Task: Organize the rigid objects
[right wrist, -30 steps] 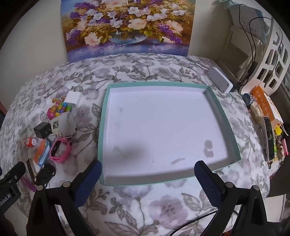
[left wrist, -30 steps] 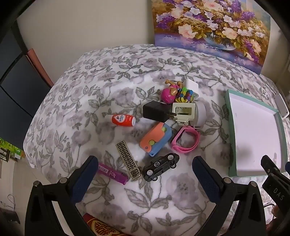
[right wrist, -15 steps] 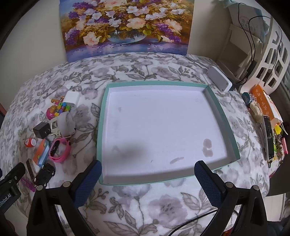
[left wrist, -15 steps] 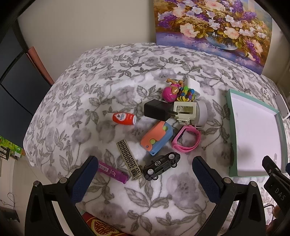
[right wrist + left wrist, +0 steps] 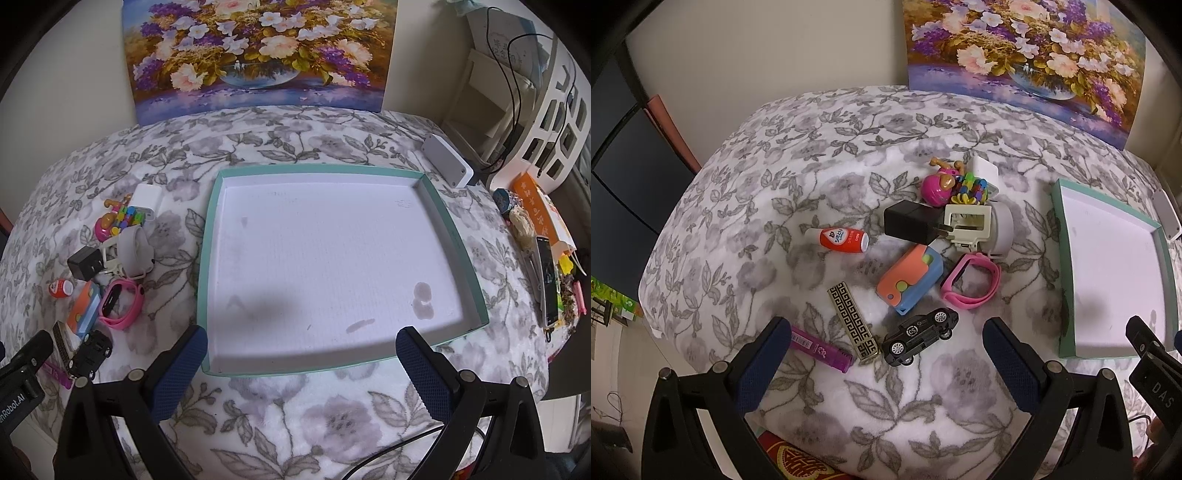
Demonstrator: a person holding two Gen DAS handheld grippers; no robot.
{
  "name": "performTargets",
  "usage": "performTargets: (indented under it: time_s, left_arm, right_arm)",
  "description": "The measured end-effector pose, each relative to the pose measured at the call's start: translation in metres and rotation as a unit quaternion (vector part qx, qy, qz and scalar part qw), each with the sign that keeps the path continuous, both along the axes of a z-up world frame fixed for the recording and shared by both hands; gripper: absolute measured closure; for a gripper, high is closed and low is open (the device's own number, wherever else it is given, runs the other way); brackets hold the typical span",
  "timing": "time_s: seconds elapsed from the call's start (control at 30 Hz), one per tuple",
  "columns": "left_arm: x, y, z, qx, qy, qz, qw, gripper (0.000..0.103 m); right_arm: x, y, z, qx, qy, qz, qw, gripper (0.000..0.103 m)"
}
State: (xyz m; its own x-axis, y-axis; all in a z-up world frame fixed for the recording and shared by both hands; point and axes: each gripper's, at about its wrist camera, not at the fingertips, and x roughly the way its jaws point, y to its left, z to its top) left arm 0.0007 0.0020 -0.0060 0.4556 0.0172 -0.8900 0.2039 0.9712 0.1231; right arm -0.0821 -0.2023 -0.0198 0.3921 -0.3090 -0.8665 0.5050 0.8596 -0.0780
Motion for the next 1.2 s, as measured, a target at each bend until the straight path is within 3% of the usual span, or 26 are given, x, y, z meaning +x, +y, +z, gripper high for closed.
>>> performTargets:
  time_s: [1.2]
  left_arm:
    - [0.0003, -0.0002, 0.0001, 0.0, 0.001, 0.0, 1.0, 0.0]
  right_arm:
    - [0.0009, 0.0022, -0.0014, -0.001, 0.001, 0.001, 1.0, 0.0]
